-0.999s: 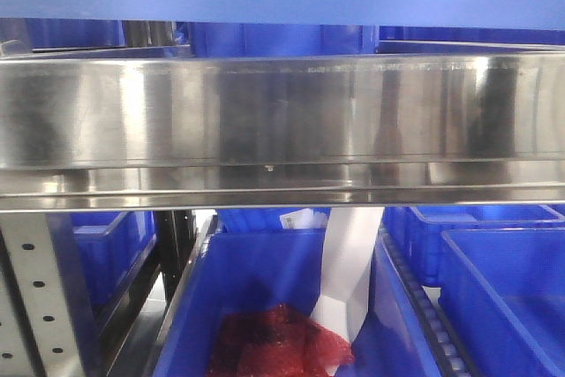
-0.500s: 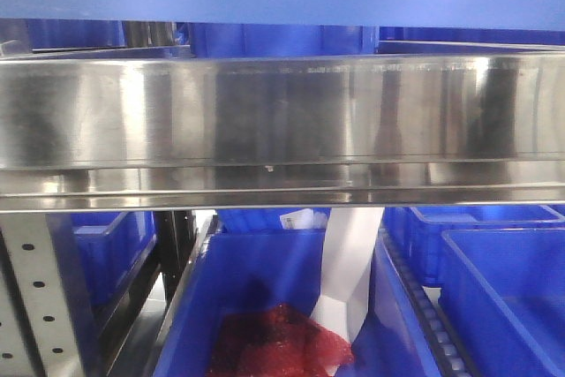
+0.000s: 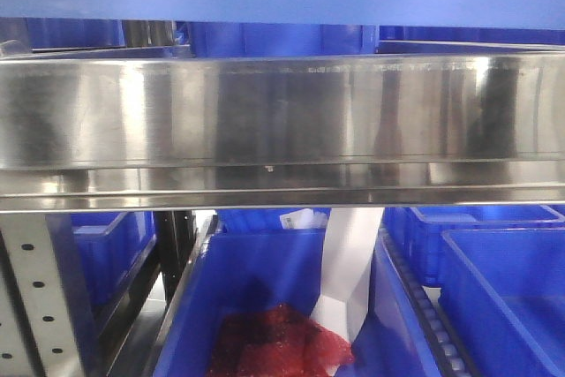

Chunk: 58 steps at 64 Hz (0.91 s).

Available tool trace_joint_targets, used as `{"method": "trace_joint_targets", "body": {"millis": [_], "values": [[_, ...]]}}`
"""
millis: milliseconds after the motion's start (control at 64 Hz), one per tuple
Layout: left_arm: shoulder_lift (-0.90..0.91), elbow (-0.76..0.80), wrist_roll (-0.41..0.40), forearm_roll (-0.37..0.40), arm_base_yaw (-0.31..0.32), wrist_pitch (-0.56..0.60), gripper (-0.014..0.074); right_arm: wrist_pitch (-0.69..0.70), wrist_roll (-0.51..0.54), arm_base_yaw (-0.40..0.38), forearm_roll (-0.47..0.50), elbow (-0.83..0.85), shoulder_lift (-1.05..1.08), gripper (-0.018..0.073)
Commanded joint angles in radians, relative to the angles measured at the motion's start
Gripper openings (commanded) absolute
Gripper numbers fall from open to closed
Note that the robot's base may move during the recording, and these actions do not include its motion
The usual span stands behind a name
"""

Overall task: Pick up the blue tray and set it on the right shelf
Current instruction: 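Raise the held tray with both grippers above the shelf rollers, then lower the tray onto the roller shelf and open both grippers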

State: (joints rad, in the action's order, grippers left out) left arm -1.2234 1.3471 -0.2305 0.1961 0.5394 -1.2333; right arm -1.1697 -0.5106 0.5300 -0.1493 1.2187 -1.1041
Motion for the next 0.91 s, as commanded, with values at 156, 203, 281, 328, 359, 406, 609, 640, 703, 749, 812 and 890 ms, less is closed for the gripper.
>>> {"method": "trace_joint_targets", "body": {"millis": [156, 203, 281, 328, 359, 406, 609, 640, 703, 749, 812, 890], "values": [[-0.091, 0.166, 0.022, -0.033, 0.009, 0.018, -0.0048, 0.056, 0.039, -0.019, -0.055, 0.17, -0.02, 0.0059], [-0.123, 0.209, 0.022, -0.045, 0.009, 0.027, -0.0048, 0.056, 0.061, -0.029, -0.055, 0.214, -0.042, 0.0059], [-0.183, 0.286, 0.022, -0.066, 0.003, 0.043, -0.0048, 0.056, 0.086, -0.061, -0.055, 0.302, -0.1, 0.0059], [-0.214, 0.324, 0.022, -0.072, -0.007, 0.062, -0.0048, 0.056, 0.099, -0.079, -0.055, 0.334, -0.128, 0.0059], [-0.234, 0.35, 0.022, -0.072, -0.016, 0.073, -0.0048, 0.056, 0.104, -0.09, -0.055, 0.361, -0.156, 0.0059], [-0.267, 0.375, 0.022, -0.072, -0.033, 0.089, -0.0048, 0.056, 0.105, -0.106, -0.055, 0.388, -0.19, 0.0059], [-0.375, 0.413, 0.022, -0.072, -0.088, 0.122, -0.0048, 0.126, 0.105, -0.163, -0.054, 0.412, -0.332, 0.0059], [-0.394, 0.413, 0.022, -0.072, -0.093, 0.12, -0.0048, 0.131, 0.105, -0.163, -0.054, 0.412, -0.35, 0.0059], [-0.423, 0.413, 0.022, -0.072, -0.101, 0.119, -0.0048, 0.136, 0.105, -0.163, -0.054, 0.412, -0.39, 0.0059], [-0.446, 0.413, 0.022, -0.076, -0.106, 0.121, -0.0048, 0.141, 0.105, -0.163, -0.054, 0.412, -0.418, 0.0059], [-0.474, 0.413, 0.022, -0.076, -0.111, 0.122, -0.0046, 0.143, 0.105, -0.163, -0.054, 0.412, -0.451, 0.0059], [-0.494, 0.413, 0.022, -0.076, -0.116, 0.12, -0.0032, 0.144, 0.106, -0.163, -0.054, 0.412, -0.481, 0.006]]}}
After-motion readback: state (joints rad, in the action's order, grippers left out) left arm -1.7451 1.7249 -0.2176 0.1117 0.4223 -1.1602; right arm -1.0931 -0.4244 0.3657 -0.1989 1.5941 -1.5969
